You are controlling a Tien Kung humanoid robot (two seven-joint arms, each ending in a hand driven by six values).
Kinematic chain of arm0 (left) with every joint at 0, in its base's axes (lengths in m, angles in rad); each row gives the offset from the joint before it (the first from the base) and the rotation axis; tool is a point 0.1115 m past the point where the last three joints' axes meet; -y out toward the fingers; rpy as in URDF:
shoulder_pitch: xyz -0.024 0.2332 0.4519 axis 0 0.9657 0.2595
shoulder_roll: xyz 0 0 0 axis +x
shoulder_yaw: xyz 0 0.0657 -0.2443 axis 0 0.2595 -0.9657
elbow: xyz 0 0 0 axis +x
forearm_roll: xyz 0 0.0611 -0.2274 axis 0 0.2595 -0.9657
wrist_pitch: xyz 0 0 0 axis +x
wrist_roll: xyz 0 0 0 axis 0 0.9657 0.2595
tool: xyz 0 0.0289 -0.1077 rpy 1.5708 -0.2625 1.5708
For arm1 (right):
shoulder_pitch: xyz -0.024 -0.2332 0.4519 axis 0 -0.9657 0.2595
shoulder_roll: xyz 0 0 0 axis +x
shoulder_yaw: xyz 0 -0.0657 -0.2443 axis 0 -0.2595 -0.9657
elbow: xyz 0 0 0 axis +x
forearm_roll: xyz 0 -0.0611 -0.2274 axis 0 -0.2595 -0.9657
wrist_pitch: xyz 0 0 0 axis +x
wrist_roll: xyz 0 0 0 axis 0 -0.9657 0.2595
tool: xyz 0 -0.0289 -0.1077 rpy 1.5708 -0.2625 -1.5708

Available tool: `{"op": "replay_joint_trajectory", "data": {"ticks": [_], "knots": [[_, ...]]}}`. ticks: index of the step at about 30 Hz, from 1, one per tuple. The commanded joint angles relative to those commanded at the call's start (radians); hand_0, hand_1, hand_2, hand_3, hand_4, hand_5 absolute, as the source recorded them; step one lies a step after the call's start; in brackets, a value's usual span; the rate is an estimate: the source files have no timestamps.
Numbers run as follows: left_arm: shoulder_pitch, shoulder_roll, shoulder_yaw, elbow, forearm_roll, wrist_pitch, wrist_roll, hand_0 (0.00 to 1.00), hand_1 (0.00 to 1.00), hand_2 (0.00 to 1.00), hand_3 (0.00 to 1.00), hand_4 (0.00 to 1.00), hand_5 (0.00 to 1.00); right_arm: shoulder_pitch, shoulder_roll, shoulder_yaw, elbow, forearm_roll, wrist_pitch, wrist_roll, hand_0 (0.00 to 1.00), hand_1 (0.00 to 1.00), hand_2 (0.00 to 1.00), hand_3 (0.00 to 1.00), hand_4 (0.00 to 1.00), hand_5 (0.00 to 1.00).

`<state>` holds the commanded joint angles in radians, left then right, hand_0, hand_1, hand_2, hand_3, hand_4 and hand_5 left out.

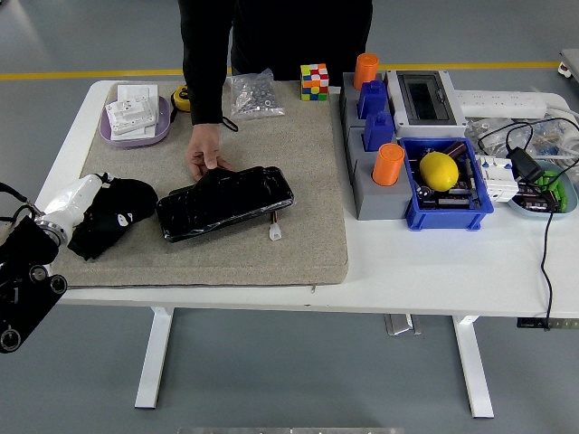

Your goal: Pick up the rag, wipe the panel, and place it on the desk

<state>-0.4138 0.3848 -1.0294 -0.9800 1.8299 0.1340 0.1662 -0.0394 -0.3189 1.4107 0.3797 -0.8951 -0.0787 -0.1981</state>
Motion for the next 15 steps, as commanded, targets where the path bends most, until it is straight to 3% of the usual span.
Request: {"op": "replay_joint_trajectory", "data": {"ticks": [5,6,11,12,15], "knots": [[0.0,0.0,0.004,0.002,0.003,0.018,0.004,0.436,0.601,0.814,0.69,0.574,0.125,-0.001,0.0,0.002,0.001,-0.001,-0.001,0.001,0.692,0.458,0.641,0.615,0.998,0.697],[0.001,0.0,0.004,0.002,0.004,0.021,0.004,0.398,0.484,0.75,0.604,0.371,0.07,-0.001,-0.001,0.001,0.001,-0.001,-0.002,0.001,0.69,0.458,0.641,0.615,0.998,0.698],[0.004,0.0,0.007,0.006,0.013,0.041,0.004,0.398,0.484,0.75,0.604,0.371,0.07,-0.002,-0.001,0.006,0.001,-0.003,-0.003,0.0,0.69,0.458,0.641,0.615,0.998,0.698],[0.005,0.0,0.006,0.007,0.017,0.044,0.006,0.299,0.367,0.616,0.535,0.084,0.002,-0.002,-0.001,0.006,0.001,-0.004,-0.003,0.0,0.69,0.458,0.641,0.615,0.998,0.698],[0.004,0.002,0.012,0.01,0.016,0.051,0.007,0.299,0.367,0.616,0.535,0.084,0.002,-0.001,-0.003,0.008,0.002,-0.004,-0.004,0.0,0.69,0.458,0.641,0.615,0.998,0.698]]}}
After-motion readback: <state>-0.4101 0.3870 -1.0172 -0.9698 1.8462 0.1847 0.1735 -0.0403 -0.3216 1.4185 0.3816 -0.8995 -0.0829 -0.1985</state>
